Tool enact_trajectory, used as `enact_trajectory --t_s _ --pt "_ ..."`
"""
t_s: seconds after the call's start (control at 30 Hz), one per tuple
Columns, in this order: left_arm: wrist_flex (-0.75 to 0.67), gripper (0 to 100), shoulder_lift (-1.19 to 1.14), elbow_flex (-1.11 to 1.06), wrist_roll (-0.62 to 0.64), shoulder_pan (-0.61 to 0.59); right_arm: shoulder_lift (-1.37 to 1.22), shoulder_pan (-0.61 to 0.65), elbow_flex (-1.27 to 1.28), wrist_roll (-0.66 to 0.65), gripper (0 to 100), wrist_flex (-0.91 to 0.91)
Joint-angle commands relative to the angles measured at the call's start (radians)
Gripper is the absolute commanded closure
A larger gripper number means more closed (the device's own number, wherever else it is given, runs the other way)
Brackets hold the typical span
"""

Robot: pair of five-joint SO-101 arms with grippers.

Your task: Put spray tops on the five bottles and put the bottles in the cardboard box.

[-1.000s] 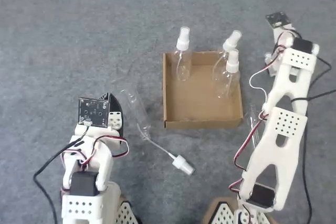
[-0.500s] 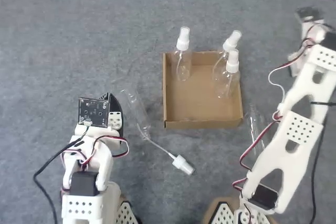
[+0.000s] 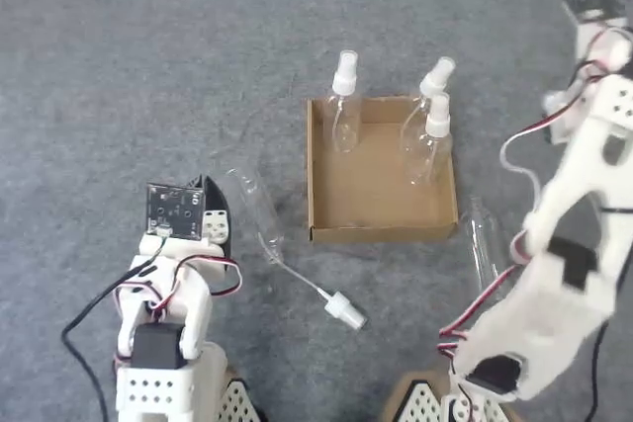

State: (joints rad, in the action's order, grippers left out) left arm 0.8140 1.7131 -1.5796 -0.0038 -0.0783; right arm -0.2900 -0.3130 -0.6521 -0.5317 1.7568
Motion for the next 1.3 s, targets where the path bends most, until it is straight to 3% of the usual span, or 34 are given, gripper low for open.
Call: enact_trajectory --t_s 0.0,0.13,0.33,0.5,0.63,0.9,1.1,1.27 --pt "-0.02 99 0.012 0.047 -0.005 -0.054 0.302 0.111 0.149 0.054 99.2 0.038" --pt "0.008 99 0.006 0.087 -0.005 -0.107 0.504 0.289 0.319 0.114 99.2 0.038" --pt "0.124 99 0.003 0.197 -0.068 -0.189 0.65 0.664 0.511 0.23 99.2 0.027" --pt "0.183 99 -0.02 0.274 -0.138 -0.275 0.651 0.924 0.605 0.325 99.2 -0.116" --pt "0.262 99 -0.215 0.464 -0.189 -0.325 0.651 1.061 0.666 0.396 99.2 -0.248" --pt "0.454 99 -0.81 0.986 -0.304 -0.338 0.65 1.225 0.884 0.503 99.2 -0.633" --pt "0.419 99 -1.099 1.185 -0.313 -0.454 0.647 1.245 1.112 0.655 99.2 -0.969" --pt "0.379 99 -1.28 1.257 -0.313 -0.479 0.564 1.251 1.185 0.709 99.0 -1.121"
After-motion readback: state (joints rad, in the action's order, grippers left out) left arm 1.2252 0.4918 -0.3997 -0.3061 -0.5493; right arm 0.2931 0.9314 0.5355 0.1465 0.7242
